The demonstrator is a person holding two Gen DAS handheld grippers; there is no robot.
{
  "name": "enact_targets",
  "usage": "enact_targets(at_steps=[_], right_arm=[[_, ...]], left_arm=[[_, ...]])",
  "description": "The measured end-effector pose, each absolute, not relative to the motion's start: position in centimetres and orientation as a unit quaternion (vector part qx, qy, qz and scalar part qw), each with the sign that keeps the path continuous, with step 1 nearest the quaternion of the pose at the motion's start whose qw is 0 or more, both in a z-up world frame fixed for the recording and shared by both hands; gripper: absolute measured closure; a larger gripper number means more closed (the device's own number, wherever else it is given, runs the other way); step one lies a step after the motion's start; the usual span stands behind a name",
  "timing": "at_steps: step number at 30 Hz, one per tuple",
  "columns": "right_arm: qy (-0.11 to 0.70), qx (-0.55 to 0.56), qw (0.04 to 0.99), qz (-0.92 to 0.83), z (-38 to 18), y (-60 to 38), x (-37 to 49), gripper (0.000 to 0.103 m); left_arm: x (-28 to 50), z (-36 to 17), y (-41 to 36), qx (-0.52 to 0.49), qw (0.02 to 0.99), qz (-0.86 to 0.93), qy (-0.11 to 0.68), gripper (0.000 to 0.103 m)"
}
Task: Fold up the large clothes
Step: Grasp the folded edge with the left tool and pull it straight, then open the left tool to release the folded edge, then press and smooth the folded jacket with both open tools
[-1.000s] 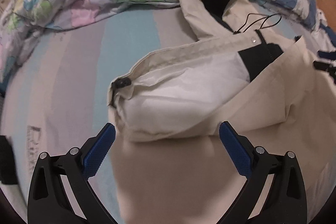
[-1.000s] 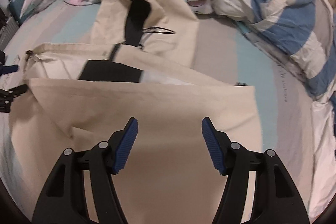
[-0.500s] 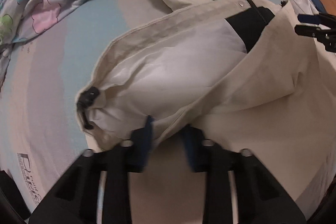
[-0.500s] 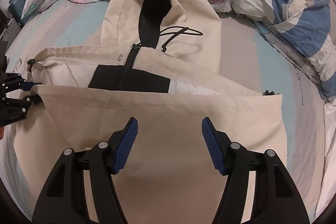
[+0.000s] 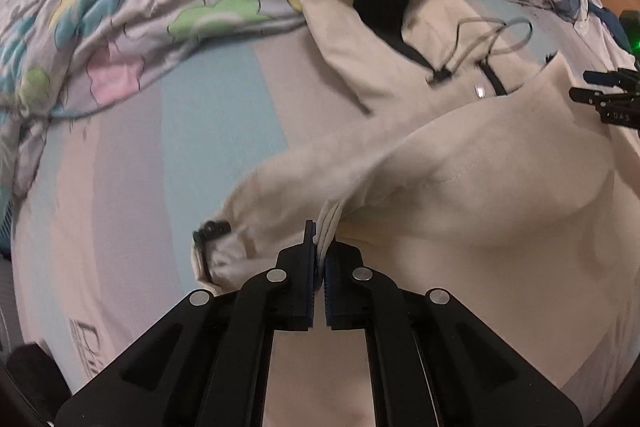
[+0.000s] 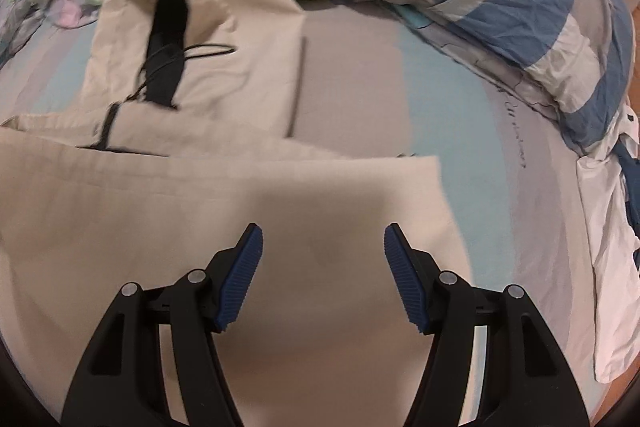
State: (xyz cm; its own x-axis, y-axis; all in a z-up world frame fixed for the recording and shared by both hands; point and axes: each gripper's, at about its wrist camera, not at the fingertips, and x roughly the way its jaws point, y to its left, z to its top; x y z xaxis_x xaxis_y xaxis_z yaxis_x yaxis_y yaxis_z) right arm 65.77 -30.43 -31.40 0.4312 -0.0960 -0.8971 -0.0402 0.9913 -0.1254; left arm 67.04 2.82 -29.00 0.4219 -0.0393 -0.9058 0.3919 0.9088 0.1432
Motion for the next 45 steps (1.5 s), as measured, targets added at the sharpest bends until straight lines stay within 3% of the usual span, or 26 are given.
enact_targets(at_steps=[5,10,14,15,17,18,19,21,22,27,35,45], right_arm=[[0.539,-0.056,0.840,-0.039,-31.5,-31.6,67.5,0.043],[0.570,-0.040,0.818,-0.064,-32.8,-32.9,69.1,0.043],[0.585,-0.042,0.807,-0.071,-34.1,-33.5,69.9,0.042],[0.585,-0.039,0.807,-0.072,-34.1,-33.6,69.9,0.043],[0.563,-0.048,0.821,-0.076,-32.5,-33.6,68.9,0.044],[0.552,-0.052,0.828,-0.077,-31.7,-33.4,68.2,0.043],[0.539,-0.051,0.838,-0.075,-30.4,-33.2,66.9,0.042],[0.511,-0.050,0.856,-0.058,-28.1,-32.3,63.6,0.041],[0.504,-0.050,0.861,-0.053,-27.4,-31.7,62.3,0.041],[0.515,-0.033,0.856,-0.001,-26.7,-29.1,55.3,0.043],[0.548,-0.034,0.836,-0.002,-31.4,-28.3,51.1,0.041],[0.566,-0.029,0.824,0.024,-35.7,-29.1,51.5,0.039]], left_arm=[[70.6,-29.6,3.0,0.163,0.816,-0.119,0.542,0.101],[73.3,-34.6,2.9,0.156,0.780,-0.106,0.597,0.101],[74.4,-37.4,2.5,0.161,0.759,-0.093,0.624,0.093],[74.5,-37.1,2.5,0.165,0.760,-0.086,0.623,0.086],[73.9,-35.0,2.7,0.170,0.785,-0.058,0.593,0.060],[73.3,-34.0,2.8,0.170,0.798,-0.049,0.577,0.031],[72.3,-32.3,3.1,0.166,0.817,-0.039,0.551,0.020],[70.1,-29.9,3.3,0.156,0.836,-0.027,0.525,0.019],[69.1,-29.1,3.5,0.146,0.841,-0.019,0.521,0.013],[62.0,-29.1,2.5,0.071,0.837,-0.016,0.543,0.011],[53.9,-33.4,1.9,0.024,0.818,-0.002,0.574,0.011],[53.7,-37.2,3.9,0.038,0.828,0.005,0.559,0.005]])
